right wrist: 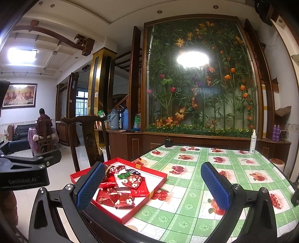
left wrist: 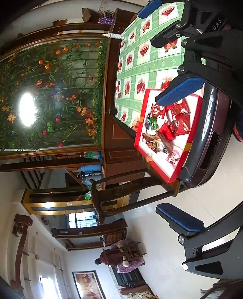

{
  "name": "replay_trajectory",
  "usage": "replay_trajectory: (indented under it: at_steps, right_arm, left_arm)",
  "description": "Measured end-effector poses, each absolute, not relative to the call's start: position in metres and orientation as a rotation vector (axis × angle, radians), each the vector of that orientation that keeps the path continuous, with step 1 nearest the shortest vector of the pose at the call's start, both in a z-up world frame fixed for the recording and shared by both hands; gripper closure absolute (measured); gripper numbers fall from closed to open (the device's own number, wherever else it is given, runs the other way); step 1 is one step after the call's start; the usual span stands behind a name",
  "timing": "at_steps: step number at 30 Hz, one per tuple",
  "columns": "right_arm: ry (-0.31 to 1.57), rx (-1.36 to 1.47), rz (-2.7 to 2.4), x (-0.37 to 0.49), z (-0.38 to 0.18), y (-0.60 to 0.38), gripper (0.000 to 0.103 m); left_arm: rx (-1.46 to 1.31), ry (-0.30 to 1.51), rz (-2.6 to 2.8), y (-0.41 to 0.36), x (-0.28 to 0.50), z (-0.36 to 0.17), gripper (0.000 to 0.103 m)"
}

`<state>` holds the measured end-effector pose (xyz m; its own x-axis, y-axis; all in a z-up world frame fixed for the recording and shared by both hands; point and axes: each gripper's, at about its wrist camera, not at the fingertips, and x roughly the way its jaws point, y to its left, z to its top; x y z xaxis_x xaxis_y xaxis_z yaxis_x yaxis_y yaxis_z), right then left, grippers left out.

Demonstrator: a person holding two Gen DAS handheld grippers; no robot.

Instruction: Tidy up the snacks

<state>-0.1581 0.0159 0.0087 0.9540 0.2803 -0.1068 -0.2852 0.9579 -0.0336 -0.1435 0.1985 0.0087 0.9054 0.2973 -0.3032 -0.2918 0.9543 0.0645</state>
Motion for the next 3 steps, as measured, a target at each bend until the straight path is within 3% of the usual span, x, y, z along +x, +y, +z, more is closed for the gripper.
replay_trajectory:
  at_steps: [3]
  right_arm:
    - [0.096, -0.065, 0.277, -0.1524, 0.0103, 0.0172, 0.0]
  left_arm:
    - [0.026, 0.293, 0.309, 0.1943, -0.1419, 0.0107, 0.0]
